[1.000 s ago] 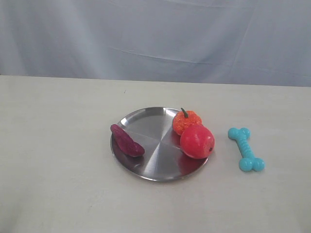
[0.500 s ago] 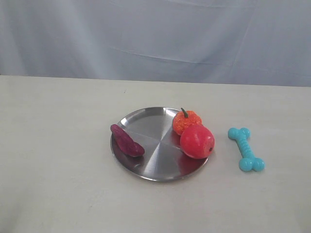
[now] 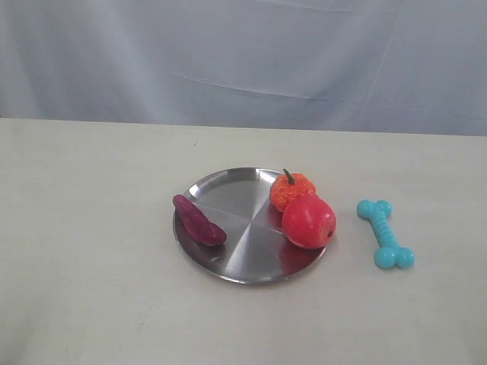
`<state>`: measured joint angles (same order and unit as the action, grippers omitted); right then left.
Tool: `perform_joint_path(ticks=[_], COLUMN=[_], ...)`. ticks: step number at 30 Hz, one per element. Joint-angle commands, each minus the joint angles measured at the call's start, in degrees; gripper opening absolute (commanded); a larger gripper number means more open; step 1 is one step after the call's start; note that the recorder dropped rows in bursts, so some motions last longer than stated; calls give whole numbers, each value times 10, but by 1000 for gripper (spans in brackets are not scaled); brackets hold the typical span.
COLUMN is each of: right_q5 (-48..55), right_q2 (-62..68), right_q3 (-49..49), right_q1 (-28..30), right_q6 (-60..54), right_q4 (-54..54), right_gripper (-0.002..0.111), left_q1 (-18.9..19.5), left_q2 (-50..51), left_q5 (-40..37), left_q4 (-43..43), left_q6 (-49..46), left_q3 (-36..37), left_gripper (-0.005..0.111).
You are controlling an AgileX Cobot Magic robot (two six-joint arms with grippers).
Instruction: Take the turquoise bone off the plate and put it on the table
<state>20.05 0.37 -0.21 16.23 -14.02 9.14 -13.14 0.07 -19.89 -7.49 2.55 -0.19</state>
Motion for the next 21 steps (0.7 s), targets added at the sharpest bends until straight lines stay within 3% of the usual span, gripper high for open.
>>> perform_joint_path(ticks=[1,21], right_q5=[0,0], right_q2=[-4,-4], right_q3=[2,2], right_q1=[3,3], right_q6=[1,-3], right_q4=[-5,-5], right_gripper=[0,0], left_q1=[-1,-1], left_q2=[-1,-1], left_q5=[0,0], left_q4=[-1,-1], left_q6=[0,0], left_q3=[2,2], left_gripper=[0,0])
